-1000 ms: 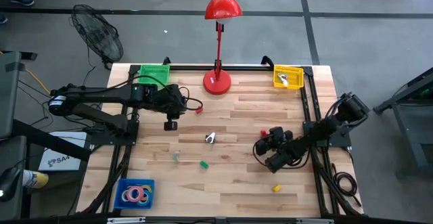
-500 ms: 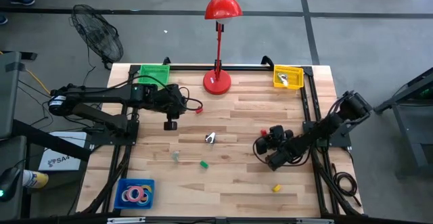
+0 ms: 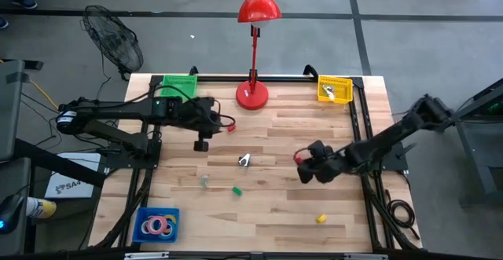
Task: Pick and place Stapler, Stapler remover, tape
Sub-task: Put the bottom right red stapler into the green basket
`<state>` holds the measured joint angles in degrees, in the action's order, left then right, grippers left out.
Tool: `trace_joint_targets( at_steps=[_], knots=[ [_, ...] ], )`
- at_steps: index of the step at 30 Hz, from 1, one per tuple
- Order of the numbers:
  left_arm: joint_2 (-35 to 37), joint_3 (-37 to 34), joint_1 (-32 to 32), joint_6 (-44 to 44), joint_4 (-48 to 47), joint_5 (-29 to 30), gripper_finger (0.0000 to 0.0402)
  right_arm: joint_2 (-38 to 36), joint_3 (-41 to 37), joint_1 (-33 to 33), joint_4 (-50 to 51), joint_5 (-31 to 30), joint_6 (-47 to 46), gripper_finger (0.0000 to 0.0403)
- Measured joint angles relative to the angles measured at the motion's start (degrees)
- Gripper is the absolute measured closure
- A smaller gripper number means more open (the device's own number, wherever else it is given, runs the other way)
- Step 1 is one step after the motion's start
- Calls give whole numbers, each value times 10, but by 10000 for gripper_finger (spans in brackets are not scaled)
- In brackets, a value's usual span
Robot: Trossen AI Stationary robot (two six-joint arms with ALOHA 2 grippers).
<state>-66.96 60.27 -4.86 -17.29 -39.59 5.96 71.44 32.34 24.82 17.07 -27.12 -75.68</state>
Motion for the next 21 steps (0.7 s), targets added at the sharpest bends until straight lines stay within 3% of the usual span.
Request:
trace_joint_targets(
  at_steps=[9, 21],
  knots=[
    [0, 0, 0, -20, 171, -61, 298, -106, 1, -85, -130, 50, 225, 342],
    [-5, 0, 0, 57, 398, -112, 294, -141, 1, -164, -340, 140, 455, 342]
  ],
)
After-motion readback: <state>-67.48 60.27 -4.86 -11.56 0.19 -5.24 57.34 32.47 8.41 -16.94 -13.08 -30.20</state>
